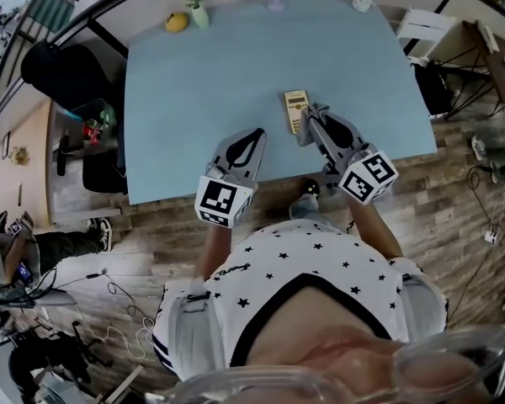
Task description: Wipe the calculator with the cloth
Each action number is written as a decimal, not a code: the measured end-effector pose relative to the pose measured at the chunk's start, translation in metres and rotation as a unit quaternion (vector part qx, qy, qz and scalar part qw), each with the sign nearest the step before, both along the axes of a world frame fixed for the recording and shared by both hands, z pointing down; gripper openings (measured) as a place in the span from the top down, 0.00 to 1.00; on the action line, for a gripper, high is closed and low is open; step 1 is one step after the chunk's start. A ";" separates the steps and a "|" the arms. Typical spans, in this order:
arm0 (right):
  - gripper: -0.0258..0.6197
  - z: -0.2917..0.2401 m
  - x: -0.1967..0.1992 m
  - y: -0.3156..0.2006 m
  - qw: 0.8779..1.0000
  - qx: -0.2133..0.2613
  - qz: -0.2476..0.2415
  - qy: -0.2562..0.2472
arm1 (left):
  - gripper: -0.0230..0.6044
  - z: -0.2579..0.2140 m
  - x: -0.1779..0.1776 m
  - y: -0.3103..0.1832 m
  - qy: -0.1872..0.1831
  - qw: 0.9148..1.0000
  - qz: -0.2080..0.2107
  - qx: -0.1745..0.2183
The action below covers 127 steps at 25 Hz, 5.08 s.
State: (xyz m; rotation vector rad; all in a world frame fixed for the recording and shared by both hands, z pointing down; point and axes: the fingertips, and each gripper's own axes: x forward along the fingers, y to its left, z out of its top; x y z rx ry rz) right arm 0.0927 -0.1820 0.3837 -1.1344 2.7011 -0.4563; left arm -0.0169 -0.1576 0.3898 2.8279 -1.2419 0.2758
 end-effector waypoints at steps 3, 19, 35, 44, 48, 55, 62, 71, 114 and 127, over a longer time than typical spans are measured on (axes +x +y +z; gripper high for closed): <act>0.89 0.006 0.006 -0.017 1.000 -0.004 -0.010 0.009 | 0.91 0.001 0.004 -0.015 -0.002 1.000 -0.022 -0.004; 0.89 0.023 0.046 -0.086 0.998 -0.020 -0.049 0.028 | 0.91 0.008 0.042 -0.079 -0.003 0.996 -0.086 -0.013; 0.89 0.092 0.026 -0.127 0.990 -0.069 -0.085 0.093 | 0.91 0.023 0.024 -0.103 -0.008 0.991 -0.129 -0.022; 0.87 0.170 -0.030 -0.152 0.963 -0.121 -0.116 0.212 | 0.91 0.032 -0.027 -0.122 -0.001 0.988 -0.144 -0.046; 0.87 0.200 -0.042 -0.157 0.949 -0.138 -0.123 0.256 | 0.91 0.034 -0.035 -0.125 0.002 0.989 -0.136 -0.050; 0.87 0.241 -0.056 -0.151 0.922 -0.150 -0.145 0.327 | 0.91 0.037 -0.053 -0.120 0.002 0.987 -0.147 -0.060; 0.87 0.254 -0.057 -0.151 0.916 -0.155 -0.137 0.344 | 0.91 0.042 -0.061 -0.111 -0.006 0.986 -0.151 -0.071; 0.87 0.254 -0.029 -0.163 0.918 -0.178 -0.101 0.340 | 0.91 0.038 -0.063 -0.114 -0.003 0.986 -0.152 -0.066; 0.87 0.249 -0.051 -0.120 0.921 -0.162 -0.134 0.328 | 0.91 0.036 -0.053 -0.113 -0.004 0.988 -0.139 -0.066; 0.87 0.250 -0.015 -0.128 0.925 -0.181 -0.084 0.324 | 0.91 0.036 -0.038 -0.118 -0.002 0.992 -0.112 -0.064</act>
